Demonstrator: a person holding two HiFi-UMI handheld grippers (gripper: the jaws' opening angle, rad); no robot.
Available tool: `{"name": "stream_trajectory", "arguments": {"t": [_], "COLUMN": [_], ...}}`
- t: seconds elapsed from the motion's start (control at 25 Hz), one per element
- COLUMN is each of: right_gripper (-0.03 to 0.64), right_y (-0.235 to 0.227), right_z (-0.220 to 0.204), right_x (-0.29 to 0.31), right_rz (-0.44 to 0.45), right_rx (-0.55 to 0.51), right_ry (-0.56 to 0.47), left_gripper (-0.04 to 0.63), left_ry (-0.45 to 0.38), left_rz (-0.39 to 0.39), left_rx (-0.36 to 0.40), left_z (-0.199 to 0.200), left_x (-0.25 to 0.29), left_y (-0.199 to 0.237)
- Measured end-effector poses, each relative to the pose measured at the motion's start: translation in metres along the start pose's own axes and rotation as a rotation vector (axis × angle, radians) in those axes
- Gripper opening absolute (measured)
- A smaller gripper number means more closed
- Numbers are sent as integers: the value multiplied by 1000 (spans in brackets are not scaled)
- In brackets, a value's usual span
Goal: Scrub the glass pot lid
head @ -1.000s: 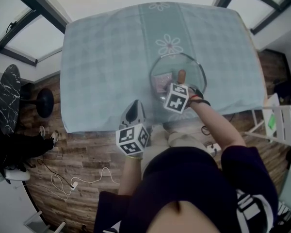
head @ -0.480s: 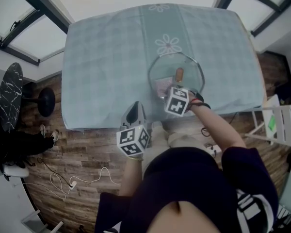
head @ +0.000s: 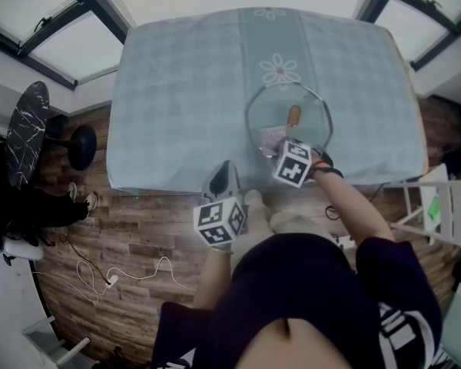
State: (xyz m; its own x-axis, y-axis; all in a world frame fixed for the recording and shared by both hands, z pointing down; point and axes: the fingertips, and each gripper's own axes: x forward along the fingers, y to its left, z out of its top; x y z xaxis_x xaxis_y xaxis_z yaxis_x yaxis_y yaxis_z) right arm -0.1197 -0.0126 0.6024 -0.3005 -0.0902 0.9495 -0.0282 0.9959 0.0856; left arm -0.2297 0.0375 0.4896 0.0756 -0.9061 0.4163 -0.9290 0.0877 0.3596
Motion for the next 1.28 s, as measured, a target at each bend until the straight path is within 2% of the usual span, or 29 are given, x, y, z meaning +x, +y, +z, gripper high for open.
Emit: {"name": "stream_trajectory", "arguments": {"t": [1.28], "right_gripper": [66], "right_y": [50], "right_z": [-32], "right_x": [-13], "right_rz": [81], "right_rx": [-62], "right_ry": [-7], "left_gripper": [-2], "left_ry": [-21], "left_rz": [75], "left_rx": [-22], "left_z": [-24], "left_x": [-41], "left_y": [-32]}}
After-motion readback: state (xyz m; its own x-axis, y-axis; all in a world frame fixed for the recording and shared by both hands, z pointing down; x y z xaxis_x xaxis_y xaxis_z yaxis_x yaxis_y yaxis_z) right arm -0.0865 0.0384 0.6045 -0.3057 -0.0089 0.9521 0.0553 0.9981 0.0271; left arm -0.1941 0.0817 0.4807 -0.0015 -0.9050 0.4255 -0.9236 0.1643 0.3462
